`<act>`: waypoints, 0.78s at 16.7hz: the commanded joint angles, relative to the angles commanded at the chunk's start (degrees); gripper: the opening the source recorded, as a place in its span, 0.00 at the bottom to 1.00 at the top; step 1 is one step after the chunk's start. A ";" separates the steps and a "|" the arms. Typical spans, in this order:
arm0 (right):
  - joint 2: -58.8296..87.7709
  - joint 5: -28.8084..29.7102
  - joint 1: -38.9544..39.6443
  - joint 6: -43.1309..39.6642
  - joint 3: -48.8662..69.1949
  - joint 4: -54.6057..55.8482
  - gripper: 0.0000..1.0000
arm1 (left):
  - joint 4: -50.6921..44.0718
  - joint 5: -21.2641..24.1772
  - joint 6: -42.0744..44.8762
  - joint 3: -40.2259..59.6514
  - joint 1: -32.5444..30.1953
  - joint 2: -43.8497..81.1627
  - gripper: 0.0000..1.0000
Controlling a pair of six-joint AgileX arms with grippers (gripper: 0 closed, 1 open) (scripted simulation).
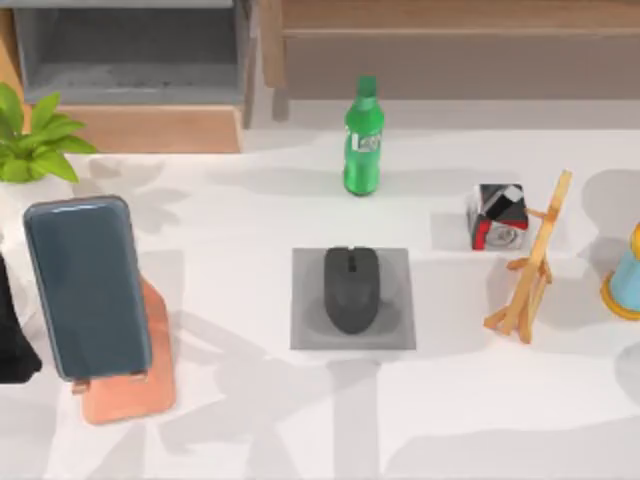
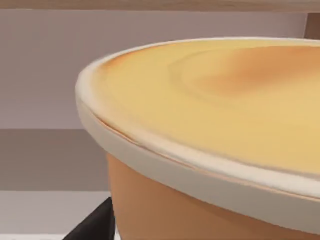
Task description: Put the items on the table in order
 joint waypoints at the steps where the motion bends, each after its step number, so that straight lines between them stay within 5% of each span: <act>1: 0.03 0.04 0.05 0.00 0.13 -0.10 1.00 | 0.00 0.00 0.00 0.00 0.00 0.00 1.00; 4: 0.03 0.04 0.05 0.00 0.13 -0.10 1.00 | 0.00 0.00 0.00 0.00 0.00 0.00 1.00; 13: 0.03 0.04 0.05 0.00 0.13 -0.10 0.32 | 0.00 0.00 0.00 0.00 0.00 0.00 1.00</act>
